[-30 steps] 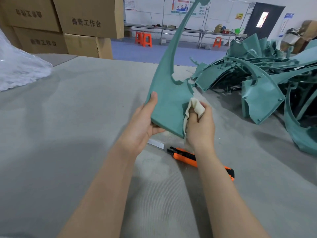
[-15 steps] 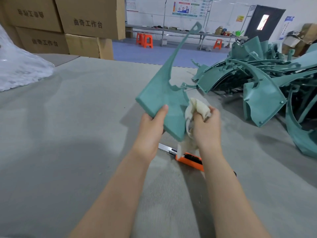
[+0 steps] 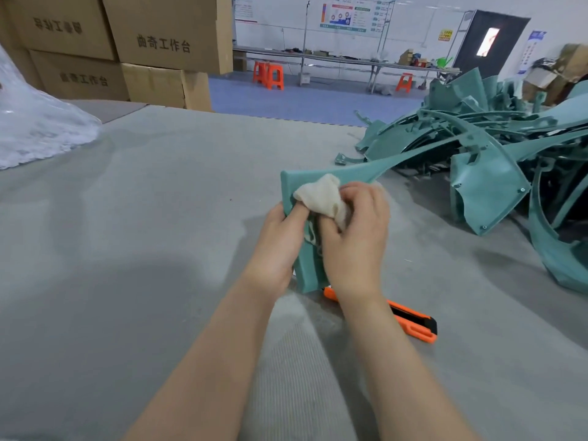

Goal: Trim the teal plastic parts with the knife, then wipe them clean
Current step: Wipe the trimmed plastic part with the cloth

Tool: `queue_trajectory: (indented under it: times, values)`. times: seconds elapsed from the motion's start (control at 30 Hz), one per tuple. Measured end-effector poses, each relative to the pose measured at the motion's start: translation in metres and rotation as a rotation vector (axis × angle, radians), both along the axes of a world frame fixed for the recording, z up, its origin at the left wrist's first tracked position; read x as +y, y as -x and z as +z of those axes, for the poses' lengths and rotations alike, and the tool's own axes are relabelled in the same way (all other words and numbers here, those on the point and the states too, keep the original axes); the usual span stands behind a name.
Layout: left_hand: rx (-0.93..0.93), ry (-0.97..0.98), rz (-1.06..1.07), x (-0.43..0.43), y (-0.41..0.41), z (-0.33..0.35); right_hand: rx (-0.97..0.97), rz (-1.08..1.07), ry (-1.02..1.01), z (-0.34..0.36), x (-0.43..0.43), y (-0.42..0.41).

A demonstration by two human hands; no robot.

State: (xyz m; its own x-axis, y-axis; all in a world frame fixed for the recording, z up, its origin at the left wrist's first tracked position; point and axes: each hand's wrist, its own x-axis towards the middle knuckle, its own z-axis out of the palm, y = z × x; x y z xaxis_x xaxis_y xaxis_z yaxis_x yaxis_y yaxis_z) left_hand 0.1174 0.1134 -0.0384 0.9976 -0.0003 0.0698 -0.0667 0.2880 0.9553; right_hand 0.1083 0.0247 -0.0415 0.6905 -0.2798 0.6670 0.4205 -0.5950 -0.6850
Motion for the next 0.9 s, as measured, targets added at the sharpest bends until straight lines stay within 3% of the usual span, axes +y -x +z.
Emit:
queue_trajectory:
  times: [0.07, 0.13, 0.23, 0.37, 0.5, 0.57, 0.63, 0.77, 0.9]
  values:
    - [0.067, 0.193, -0.070, 0.002, -0.002, 0.002, 0.030, -0.039, 0.127, -0.003, 0.003, -0.001]
    - [0.107, 0.391, -0.123, 0.006, -0.005, 0.006, 0.031, 0.056, 0.161, -0.004, 0.011, 0.001]
    - [0.089, 0.477, -0.135, 0.018, -0.007, 0.008, 0.130, 0.286, 0.230, -0.005, 0.030, 0.010]
    - [0.110, 0.473, -0.140, 0.030, -0.006, 0.009, 0.183, 0.429, 0.333, -0.008, 0.036, 0.013]
    - [0.119, 0.478, -0.116, 0.027, -0.005, 0.009, 0.210, 0.402, 0.338, -0.007, 0.033, 0.007]
    - [0.103, 0.465, -0.205, 0.025, -0.003, 0.012, 0.161, 0.345, 0.322, -0.005, 0.027, 0.005]
    - [0.115, 0.354, -0.272, 0.020, 0.001, 0.014, 0.132, 0.259, 0.279, -0.004, 0.017, 0.001]
    - [0.069, 0.018, -0.174, 0.006, 0.003, 0.011, 0.234, 0.061, 0.249, -0.001, 0.000, -0.006]
    - [0.054, 0.141, -0.036, 0.010, -0.002, 0.010, 0.184, 0.314, 0.126, 0.003, 0.025, 0.007]
